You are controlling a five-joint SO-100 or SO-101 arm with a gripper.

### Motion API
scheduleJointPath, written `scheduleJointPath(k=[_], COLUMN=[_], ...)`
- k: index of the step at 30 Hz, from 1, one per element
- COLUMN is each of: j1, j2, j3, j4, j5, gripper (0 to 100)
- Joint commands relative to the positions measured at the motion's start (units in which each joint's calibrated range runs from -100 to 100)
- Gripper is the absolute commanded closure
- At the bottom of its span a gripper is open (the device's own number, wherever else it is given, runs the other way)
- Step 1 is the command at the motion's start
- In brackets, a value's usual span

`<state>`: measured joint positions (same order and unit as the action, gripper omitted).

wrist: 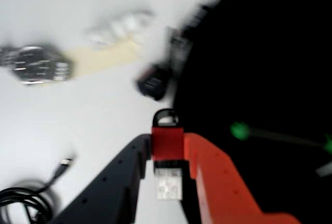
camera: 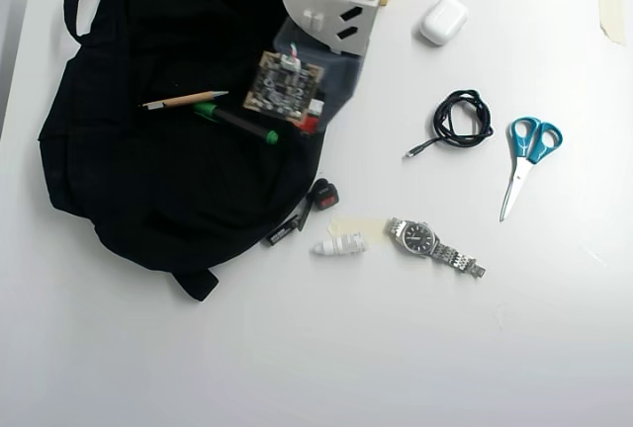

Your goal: Put the usb stick into the black bag

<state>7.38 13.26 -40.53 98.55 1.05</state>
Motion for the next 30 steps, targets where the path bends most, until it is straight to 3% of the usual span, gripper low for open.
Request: scheduleJointPath(k=[1,10,14,16,19,21,23,24,27,30], j1=[6.24,21.27,29.65,30.99,32.04,31.07,26.21,24.56,6.61,-14.41], j2=[-9.36,-16.41,-15.92,-15.92,-16.25,-18.07,-30.02,-34.51,-50.94,-67.12], j3=[9.71,21.48,27.86,31.9,33.52,32.53,33.52,33.52,42.6,68.29], j4=[1.1,0.5,-7.42,-11.04,-12.76,-9.83,-5.79,-3.46,0.42,-10.09], j5=[0.16,4.88,8.18,8.39,8.39,8.39,7.92,7.86,7.29,-1.78], gripper=[98,98,97,95,84,87,98,98,98,98])
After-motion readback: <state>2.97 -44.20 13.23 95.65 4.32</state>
